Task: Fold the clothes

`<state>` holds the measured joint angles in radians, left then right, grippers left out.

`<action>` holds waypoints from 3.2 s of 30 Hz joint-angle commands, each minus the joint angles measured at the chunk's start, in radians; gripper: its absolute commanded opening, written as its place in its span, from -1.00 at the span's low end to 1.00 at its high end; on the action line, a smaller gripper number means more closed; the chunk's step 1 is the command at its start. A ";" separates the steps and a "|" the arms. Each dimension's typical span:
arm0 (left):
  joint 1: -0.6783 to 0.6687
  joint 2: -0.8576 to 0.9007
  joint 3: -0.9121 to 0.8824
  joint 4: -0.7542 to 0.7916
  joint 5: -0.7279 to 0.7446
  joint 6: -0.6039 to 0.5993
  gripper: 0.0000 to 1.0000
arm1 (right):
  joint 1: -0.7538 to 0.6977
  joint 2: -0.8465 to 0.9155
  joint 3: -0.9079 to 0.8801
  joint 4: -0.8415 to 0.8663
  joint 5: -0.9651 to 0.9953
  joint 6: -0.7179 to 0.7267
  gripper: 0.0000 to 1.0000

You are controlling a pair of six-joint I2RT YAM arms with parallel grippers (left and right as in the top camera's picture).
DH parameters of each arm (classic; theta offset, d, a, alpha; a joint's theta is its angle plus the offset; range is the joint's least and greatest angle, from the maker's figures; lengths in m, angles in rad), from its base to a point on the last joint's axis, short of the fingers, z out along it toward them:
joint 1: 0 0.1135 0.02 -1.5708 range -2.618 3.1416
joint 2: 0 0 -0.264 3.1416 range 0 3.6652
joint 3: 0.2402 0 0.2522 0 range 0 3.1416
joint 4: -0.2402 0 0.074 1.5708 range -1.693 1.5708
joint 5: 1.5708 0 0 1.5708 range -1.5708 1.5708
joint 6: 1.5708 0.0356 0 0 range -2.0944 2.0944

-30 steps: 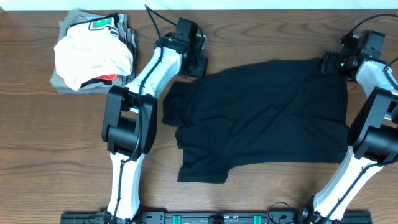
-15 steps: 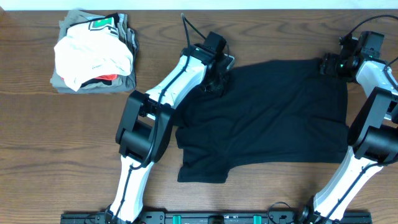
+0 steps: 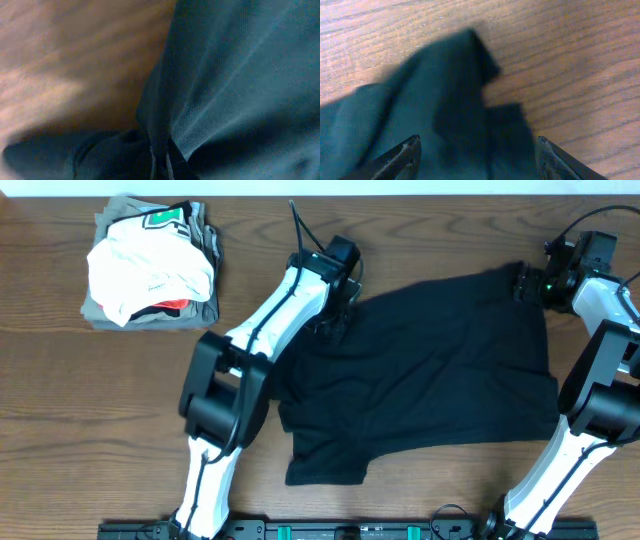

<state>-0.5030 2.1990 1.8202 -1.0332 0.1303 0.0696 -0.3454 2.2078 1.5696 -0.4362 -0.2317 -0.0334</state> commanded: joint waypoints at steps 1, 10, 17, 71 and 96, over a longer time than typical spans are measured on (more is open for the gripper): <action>-0.012 -0.113 0.030 -0.053 -0.019 -0.027 -0.88 | 0.005 -0.002 0.004 -0.003 -0.005 0.010 0.43; -0.102 -0.150 0.015 -0.217 0.026 -0.048 -0.88 | 0.005 -0.002 0.004 -0.013 -0.004 0.010 0.43; -0.241 -0.129 -0.063 -0.340 0.026 -0.044 -0.88 | 0.005 -0.002 0.004 -0.012 -0.005 0.010 0.44; 0.136 -0.132 0.000 -0.117 -0.139 -0.206 0.35 | 0.302 0.151 0.004 0.295 0.233 -0.011 0.25; 0.179 -0.127 -0.049 -0.103 -0.138 -0.190 0.33 | 0.170 -0.173 0.041 -0.031 0.131 0.031 -0.98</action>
<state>-0.3267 2.0617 1.7786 -1.1400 -0.0006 -0.1303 -0.1474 2.1754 1.6062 -0.4515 -0.0502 0.0135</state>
